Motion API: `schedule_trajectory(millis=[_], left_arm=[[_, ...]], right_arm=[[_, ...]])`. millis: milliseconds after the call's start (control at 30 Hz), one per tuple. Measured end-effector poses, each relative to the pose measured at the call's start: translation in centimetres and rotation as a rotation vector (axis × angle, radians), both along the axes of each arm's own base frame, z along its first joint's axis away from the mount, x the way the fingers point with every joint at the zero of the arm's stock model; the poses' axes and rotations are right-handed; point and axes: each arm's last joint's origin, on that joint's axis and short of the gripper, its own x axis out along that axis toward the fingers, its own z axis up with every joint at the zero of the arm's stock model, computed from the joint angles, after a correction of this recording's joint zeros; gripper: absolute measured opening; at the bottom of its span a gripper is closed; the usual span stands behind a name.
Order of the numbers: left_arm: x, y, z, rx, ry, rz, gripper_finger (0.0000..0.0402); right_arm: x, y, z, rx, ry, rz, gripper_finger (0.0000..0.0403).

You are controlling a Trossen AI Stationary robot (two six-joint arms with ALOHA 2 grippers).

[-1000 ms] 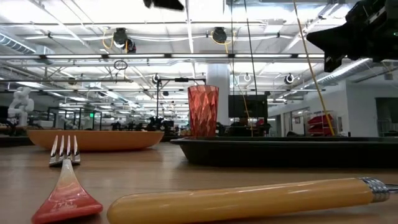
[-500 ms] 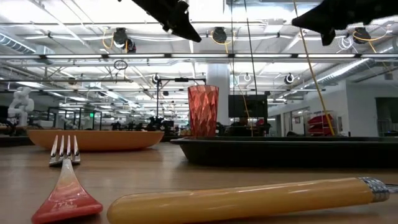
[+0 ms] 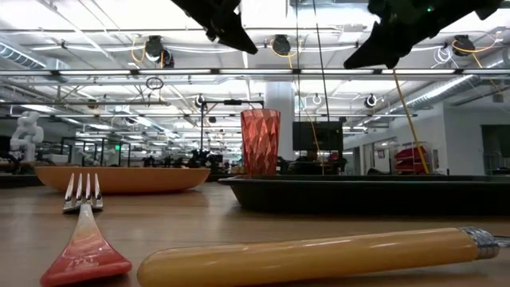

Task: Pick and place plate/cup/fork/spoon on tray
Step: Put the brown glass on the top left of the black serving tray

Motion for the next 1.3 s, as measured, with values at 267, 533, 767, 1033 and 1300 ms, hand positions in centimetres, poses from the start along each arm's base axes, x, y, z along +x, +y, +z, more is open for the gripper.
schedule_trajectory(millis=[267,533,767,1033,1300], left_arm=[[0.2,-0.1,-1.1,-0.045,0.068,-0.028,0.0076],[1.0,0.3,0.3,-0.02,0.078,-0.091,0.0139],[2.2,2.1,0.8,0.003,0.2,-0.088,0.0176],[3.7,3.9,-2.4,-0.065,0.295,-0.18,0.0192],[4.9,4.6,-4.8,-0.083,0.349,-0.198,0.0229]], right_arm=[[1.3,-0.5,-1.4,0.047,0.07,-0.004,0.0],[1.8,-0.6,-2.0,0.062,0.107,0.049,0.0],[1.8,-0.6,-2.0,0.052,0.111,0.055,0.0],[1.7,-0.6,-2.2,0.054,0.134,0.056,0.0],[1.7,-0.6,-2.2,0.037,0.14,0.065,0.0]])
